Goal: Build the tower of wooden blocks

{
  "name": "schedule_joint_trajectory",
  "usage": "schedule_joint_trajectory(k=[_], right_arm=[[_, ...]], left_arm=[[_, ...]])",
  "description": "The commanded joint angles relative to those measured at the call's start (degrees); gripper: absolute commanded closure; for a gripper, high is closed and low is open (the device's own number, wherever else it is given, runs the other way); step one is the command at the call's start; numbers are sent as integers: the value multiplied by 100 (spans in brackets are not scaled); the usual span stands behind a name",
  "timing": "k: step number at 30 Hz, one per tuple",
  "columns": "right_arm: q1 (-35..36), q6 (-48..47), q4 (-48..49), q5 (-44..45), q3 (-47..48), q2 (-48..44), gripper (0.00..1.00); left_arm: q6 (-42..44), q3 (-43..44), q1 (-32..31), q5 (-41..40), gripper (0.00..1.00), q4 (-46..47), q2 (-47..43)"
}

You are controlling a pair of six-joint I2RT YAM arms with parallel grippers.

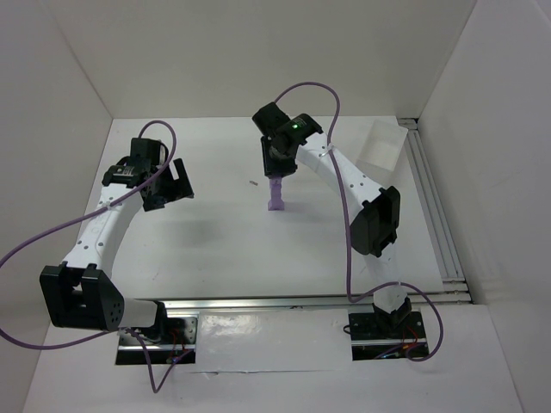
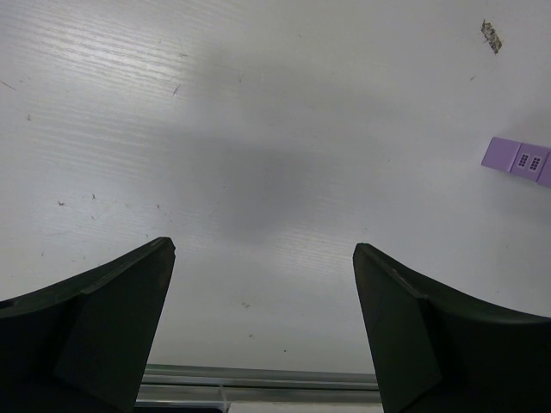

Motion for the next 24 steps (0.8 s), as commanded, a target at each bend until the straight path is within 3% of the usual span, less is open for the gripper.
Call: schedule_joint_trajectory(k=[1, 24], right_arm=[[17, -44, -161, 82, 69, -7, 61], [17, -97, -161, 29, 17, 46, 61]], left_arm=[[98, -4, 26, 20, 2, 25, -171], [98, -56, 26, 20, 2, 25, -224]])
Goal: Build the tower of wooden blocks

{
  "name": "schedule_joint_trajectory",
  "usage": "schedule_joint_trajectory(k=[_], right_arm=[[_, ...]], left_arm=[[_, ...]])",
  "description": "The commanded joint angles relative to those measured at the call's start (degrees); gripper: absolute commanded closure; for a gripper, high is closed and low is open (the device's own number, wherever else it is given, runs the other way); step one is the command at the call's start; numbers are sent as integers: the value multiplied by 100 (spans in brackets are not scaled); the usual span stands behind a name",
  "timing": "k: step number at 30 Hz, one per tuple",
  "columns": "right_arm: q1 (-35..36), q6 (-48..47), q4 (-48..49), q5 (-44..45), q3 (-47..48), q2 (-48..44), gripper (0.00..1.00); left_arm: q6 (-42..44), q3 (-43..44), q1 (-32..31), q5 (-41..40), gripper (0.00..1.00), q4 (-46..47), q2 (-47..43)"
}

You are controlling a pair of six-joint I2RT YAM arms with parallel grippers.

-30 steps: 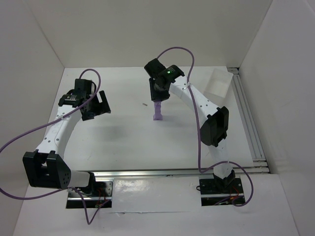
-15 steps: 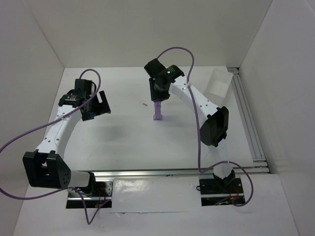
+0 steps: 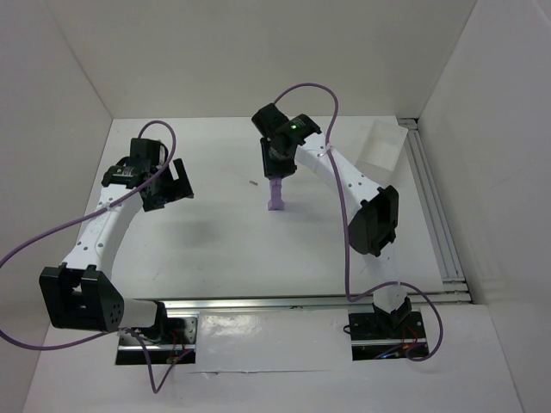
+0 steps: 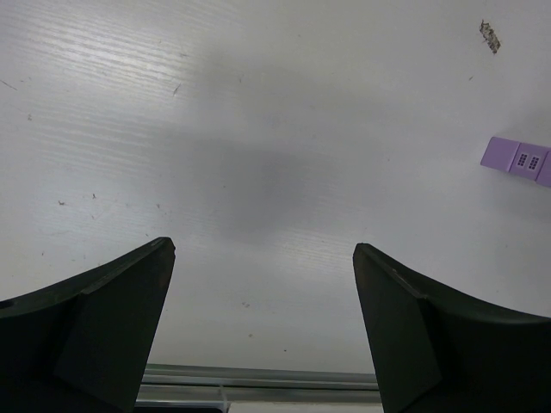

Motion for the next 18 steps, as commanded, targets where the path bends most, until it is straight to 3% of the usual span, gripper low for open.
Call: schedule_joint_trajectory(k=[1, 18], right_arm=[[17, -73, -163, 33, 19, -13, 61], [17, -73, -163, 33, -34, -13, 61]], left_arm=[[98, -43, 26, 20, 2, 23, -193], [98, -43, 26, 20, 2, 23, -193]])
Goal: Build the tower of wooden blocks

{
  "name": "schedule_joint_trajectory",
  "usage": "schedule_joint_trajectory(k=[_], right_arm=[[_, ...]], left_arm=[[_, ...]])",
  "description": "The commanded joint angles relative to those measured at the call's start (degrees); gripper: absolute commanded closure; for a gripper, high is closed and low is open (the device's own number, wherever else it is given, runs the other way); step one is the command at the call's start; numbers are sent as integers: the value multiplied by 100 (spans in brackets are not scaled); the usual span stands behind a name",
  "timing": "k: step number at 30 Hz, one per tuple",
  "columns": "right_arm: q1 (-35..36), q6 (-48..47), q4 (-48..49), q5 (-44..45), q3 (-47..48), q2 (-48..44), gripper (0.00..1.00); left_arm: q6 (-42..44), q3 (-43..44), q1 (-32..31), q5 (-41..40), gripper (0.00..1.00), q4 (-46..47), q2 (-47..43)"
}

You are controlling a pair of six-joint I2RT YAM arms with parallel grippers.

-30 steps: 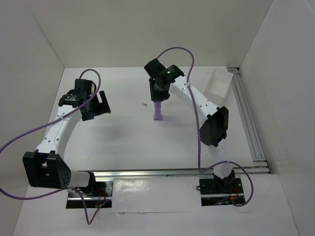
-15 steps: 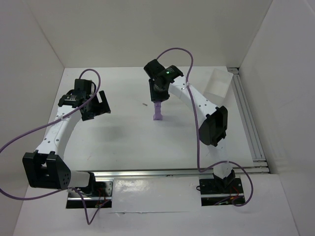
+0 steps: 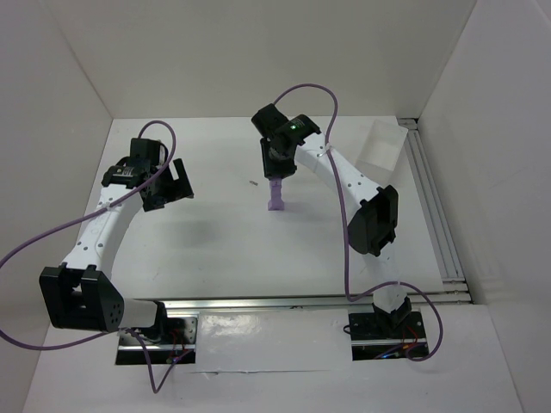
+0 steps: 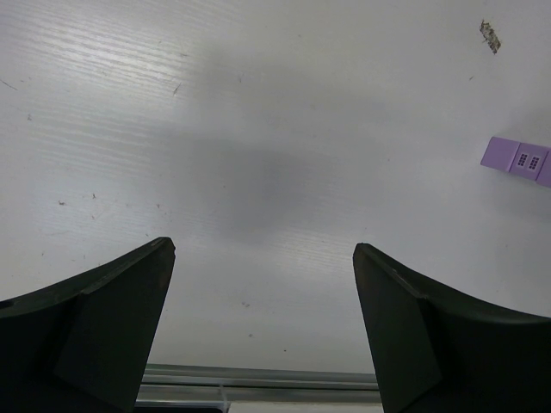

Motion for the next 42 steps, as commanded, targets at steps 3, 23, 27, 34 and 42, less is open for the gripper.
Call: schedule_joint_trajectory(k=[3, 23, 27, 34, 42], right_arm=[[17, -70, -213, 33, -19, -35, 56], [17, -70, -327, 200, 210, 17, 4], [-44, -9, -302, 752, 614, -148, 1], [-439, 456, 1393, 1993, -1527, -2403, 1], [-1599, 1221, 1887, 2046, -4443, -3831, 1]], left_arm=[[98, -41, 28, 20, 2, 23, -189], [98, -94, 28, 20, 2, 23, -189], [98, -146, 28, 20, 2, 23, -189], [98, -32, 28, 73, 2, 76, -268], [98, -199, 28, 397, 2, 23, -663]])
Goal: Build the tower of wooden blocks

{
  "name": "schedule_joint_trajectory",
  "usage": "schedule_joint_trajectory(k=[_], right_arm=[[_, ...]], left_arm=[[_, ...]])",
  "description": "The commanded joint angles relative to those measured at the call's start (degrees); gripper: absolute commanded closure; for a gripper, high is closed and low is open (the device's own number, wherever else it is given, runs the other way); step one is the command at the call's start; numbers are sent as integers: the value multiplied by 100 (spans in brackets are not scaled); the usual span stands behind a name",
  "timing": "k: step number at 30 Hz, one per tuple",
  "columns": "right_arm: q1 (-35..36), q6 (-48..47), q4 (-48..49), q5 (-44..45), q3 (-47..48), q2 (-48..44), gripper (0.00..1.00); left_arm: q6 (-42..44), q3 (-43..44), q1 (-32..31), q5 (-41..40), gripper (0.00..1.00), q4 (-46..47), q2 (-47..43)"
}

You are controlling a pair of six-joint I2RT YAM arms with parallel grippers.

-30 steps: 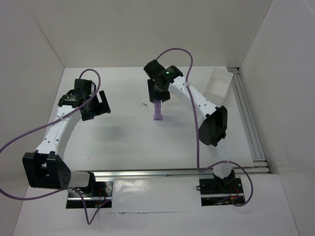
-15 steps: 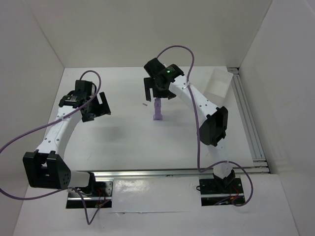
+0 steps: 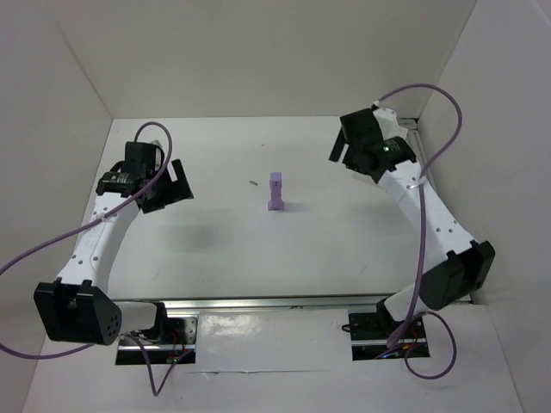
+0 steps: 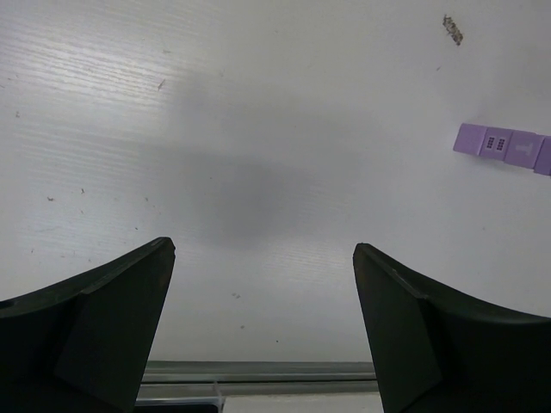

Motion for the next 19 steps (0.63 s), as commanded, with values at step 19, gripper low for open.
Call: schedule_joint_trajectory(k=[19], right_arm=[[9, 776, 1407, -181, -4539, -2654, 1]], left_arm=[[259, -327, 26, 522, 2, 21, -580]])
